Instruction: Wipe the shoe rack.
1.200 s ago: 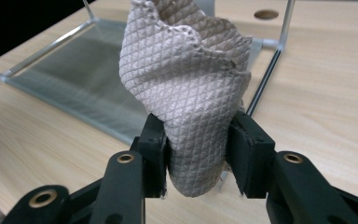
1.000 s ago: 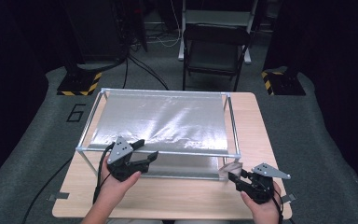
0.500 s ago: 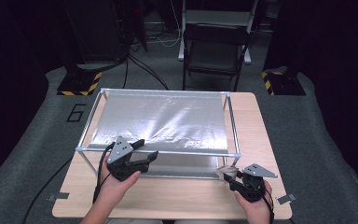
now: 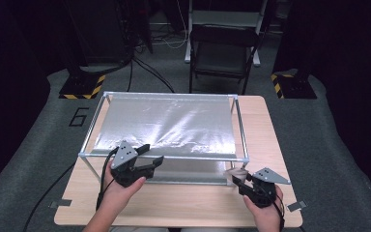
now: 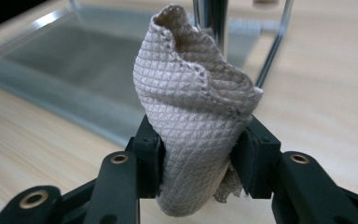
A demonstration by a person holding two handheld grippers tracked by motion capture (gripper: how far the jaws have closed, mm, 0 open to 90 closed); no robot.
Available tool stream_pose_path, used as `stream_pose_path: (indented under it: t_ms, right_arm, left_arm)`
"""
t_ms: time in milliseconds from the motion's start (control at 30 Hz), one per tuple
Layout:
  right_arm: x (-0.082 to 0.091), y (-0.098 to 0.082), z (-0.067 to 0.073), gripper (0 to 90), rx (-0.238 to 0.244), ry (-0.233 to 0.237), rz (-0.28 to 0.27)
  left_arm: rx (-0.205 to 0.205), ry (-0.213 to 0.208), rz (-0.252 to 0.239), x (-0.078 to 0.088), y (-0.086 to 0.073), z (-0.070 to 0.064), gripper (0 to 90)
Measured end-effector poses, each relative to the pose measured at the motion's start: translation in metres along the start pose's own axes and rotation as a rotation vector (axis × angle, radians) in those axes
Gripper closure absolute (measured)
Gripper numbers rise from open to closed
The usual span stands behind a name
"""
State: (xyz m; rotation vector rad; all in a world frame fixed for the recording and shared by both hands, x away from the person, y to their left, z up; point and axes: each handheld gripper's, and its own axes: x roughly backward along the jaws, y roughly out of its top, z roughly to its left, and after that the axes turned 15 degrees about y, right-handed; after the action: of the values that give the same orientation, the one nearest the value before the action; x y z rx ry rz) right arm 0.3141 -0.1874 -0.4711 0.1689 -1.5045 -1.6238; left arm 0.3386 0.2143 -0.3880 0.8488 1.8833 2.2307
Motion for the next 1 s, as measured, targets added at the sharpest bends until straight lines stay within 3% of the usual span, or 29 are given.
stream_pose_path:
  t_ms: [133,233,400,500,767,867,1000]
  right_arm:
    - [-0.016,-0.018,-0.006,56.8,-0.039,-0.017,0.062]
    - [-0.012,-0.011,-0.006,56.8,-0.053,-0.009,0.079]
    - [0.007,0.011,0.005,56.6,0.0,-0.009,-0.006]
    - [0.006,0.009,0.005,56.3,0.01,-0.012,-0.023]
    - [-0.018,-0.02,-0.011,55.8,-0.057,-0.006,0.05]
    - [-0.015,-0.014,-0.008,55.8,-0.07,-0.007,0.06]
    - [0.001,0.003,0.001,55.1,-0.041,-0.004,-0.014]
  left_arm:
    - [-0.003,-0.002,-0.001,0.0,0.0,0.0,35.1]
    - [-0.002,0.0,-0.002,0.0,0.0,0.0,35.1]
    - [-0.002,0.002,-0.004,0.0,0.0,0.0,35.1]
    - [-0.001,0.001,-0.004,0.0,0.0,0.0,35.1]
    - [-0.002,0.003,-0.006,0.0,0.0,0.0,35.1]
    - [-0.001,0.004,-0.009,-0.001,-0.001,0.0,35.1]
    - [-0.002,0.004,-0.008,-0.001,-0.001,0.0,35.1]
